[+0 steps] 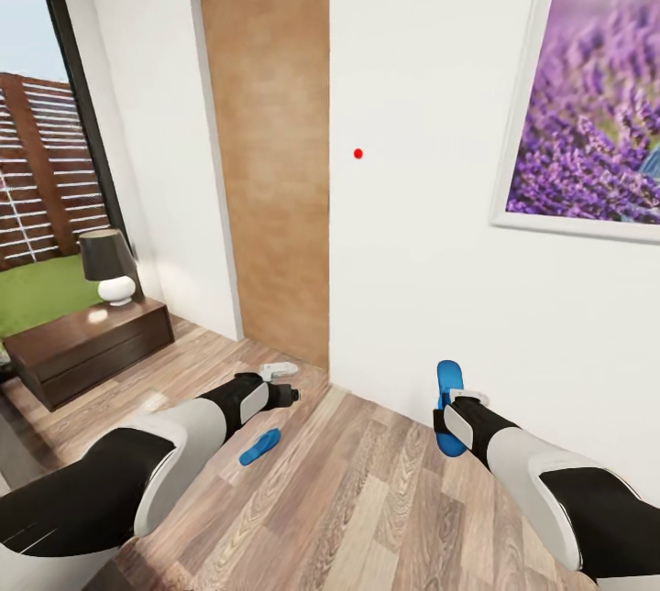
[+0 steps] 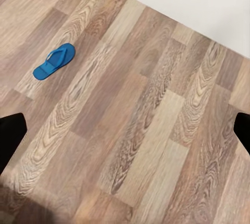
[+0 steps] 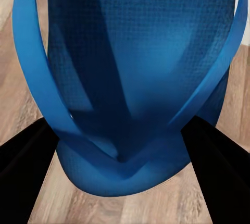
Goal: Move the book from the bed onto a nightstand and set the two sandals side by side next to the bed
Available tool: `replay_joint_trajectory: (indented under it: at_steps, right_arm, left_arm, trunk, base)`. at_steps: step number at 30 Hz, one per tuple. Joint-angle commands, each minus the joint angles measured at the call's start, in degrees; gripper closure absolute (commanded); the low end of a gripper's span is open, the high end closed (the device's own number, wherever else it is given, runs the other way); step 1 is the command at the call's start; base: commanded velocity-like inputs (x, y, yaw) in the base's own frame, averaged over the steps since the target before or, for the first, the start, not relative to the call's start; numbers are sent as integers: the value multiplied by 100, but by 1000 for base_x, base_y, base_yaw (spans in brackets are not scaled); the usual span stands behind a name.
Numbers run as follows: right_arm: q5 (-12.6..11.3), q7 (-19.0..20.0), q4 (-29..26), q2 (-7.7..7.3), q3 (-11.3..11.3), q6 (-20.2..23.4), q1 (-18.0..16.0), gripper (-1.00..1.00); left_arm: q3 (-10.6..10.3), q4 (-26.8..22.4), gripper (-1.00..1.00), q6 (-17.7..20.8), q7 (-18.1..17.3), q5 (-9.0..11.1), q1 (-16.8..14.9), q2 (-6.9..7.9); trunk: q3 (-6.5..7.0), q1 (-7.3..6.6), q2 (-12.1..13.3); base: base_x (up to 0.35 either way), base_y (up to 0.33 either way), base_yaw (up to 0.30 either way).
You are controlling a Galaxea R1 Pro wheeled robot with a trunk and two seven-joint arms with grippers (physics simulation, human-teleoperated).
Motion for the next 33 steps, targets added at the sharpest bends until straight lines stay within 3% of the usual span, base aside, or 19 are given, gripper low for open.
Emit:
replay_joint_trajectory:
  at_steps: [1, 17, 26, 33]
  right_arm:
    - [-54, -23, -16, -3, 54, 38, -1, 100]
    - [-52, -23, -16, -3, 59, 38, -1, 100]
    - [-45, -23, -16, 15, 63, 38, -1, 100]
    - [-45, -30, -16, 30, 63, 41, -1, 100]
  left_arm:
    - [-46, 11, -100, 9, 20, 60, -8, -6]
    - [-46, 12, -100, 9, 24, 60, -8, -14]
    - [-46, 12, -100, 9, 17, 60, -8, -10]
    - [-46, 6, -100, 9, 14, 60, -8, -9]
  trunk:
    - [-5, 0, -4]
    - [-3, 0, -4]
    - [-3, 0, -4]
    - [-3, 0, -4]
  base:
    - [0, 0, 154]
    - [169, -306, 37]
    - [184, -330, 268]
    - [75, -129, 299]
